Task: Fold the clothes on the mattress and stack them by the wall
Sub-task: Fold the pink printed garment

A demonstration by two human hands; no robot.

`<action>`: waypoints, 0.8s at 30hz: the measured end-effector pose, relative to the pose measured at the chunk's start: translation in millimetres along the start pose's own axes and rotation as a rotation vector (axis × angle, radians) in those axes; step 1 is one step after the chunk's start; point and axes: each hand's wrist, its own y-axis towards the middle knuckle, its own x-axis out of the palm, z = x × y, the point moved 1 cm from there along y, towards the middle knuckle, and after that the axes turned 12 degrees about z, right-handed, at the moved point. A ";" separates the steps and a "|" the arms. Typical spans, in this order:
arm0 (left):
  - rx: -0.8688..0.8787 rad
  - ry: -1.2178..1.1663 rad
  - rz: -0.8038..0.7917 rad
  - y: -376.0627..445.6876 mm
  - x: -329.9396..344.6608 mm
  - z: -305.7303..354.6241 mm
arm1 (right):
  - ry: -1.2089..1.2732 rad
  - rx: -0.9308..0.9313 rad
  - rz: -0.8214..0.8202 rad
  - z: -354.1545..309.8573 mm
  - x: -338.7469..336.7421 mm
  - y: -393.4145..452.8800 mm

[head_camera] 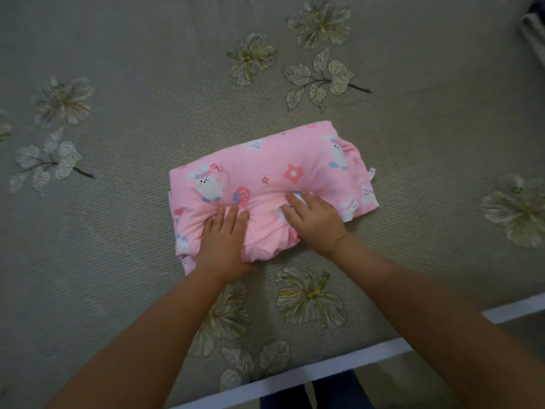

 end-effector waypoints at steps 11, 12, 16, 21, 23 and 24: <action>0.150 0.009 0.175 -6.0 -4.4 2.9 | -0.100 0.076 -0.001 6.6 -13.8 -30.3; 0.166 -0.002 0.190 -3.2 -2.6 -0.6 | -0.127 0.073 -0.034 6.9 -11.8 -29.0; 0.217 -0.039 0.197 4.4 -2.1 -8.3 | -0.178 0.014 -0.122 5.1 3.9 -22.5; 0.168 -0.105 0.126 17.7 -7.6 -13.0 | -0.144 -0.094 0.008 15.6 21.1 -19.5; 0.159 -0.099 0.092 21.7 -9.7 -12.3 | -0.121 -0.100 0.083 19.3 24.8 -17.4; 0.153 -0.093 0.075 22.8 -10.9 -11.8 | -0.115 -0.096 0.109 20.2 25.6 -16.2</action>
